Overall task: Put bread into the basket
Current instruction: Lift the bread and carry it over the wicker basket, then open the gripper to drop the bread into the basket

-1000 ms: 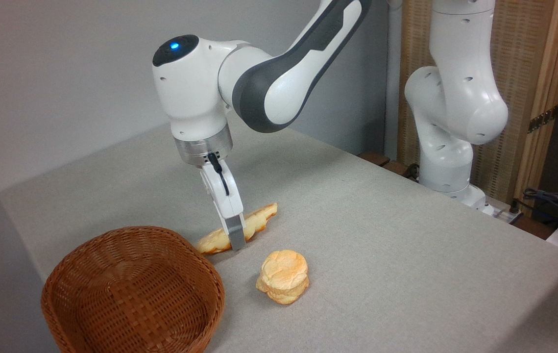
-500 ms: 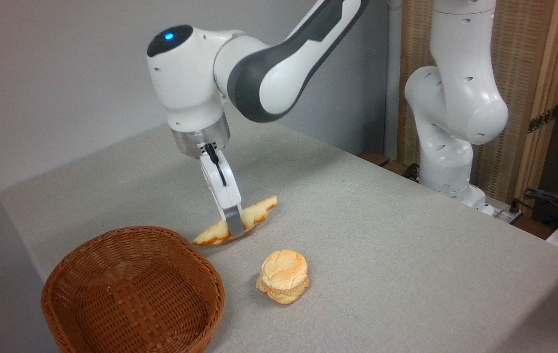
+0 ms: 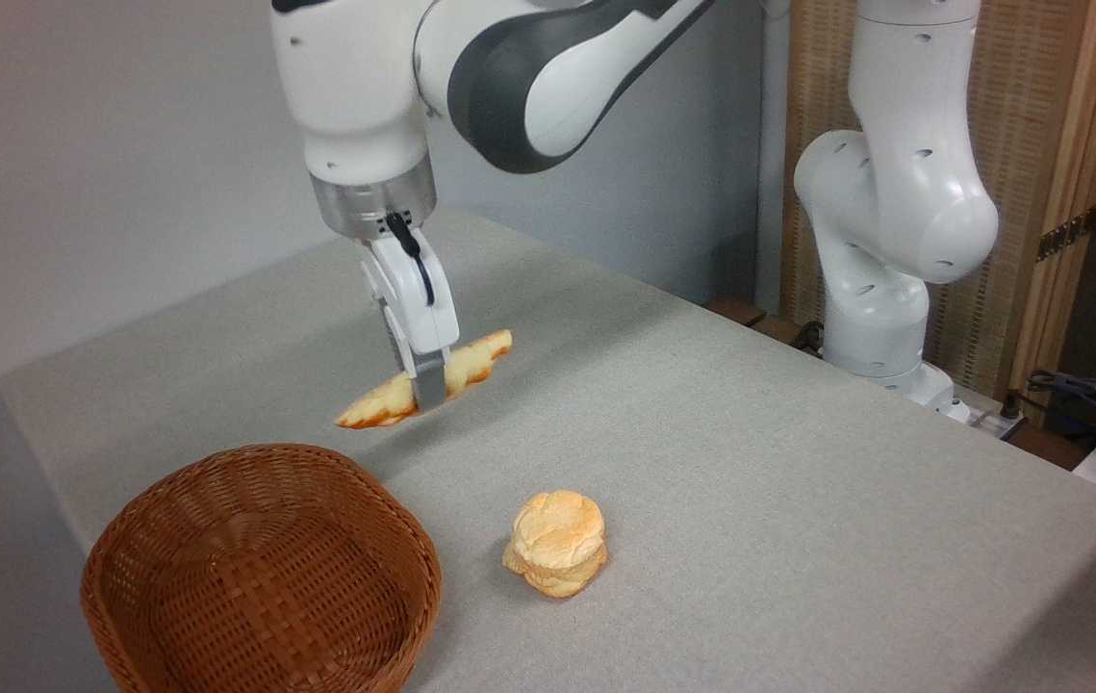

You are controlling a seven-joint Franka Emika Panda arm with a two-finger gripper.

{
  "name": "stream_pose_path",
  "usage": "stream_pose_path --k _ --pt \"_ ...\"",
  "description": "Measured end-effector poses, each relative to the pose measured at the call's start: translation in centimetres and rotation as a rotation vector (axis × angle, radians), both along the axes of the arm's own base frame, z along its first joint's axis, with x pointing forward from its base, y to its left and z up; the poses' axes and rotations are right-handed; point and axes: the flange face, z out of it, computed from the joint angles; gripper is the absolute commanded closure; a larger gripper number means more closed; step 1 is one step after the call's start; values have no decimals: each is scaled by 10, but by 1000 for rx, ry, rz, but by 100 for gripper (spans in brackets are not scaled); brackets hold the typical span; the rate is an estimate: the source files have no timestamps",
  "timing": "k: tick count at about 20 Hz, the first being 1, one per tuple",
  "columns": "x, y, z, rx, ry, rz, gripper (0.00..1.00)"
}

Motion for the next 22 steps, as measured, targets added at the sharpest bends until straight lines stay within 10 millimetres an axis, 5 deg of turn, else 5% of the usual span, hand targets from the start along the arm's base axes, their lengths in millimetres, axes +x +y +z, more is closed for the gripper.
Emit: stream_pose_path --k 6,9,10,22 --pt "30 14 24 -78 -210 105 58" --pt "45 23 24 -139 -288 184 4" --pt "49 25 23 -155 -309 206 0" --pt "67 30 10 -179 -385 284 0"
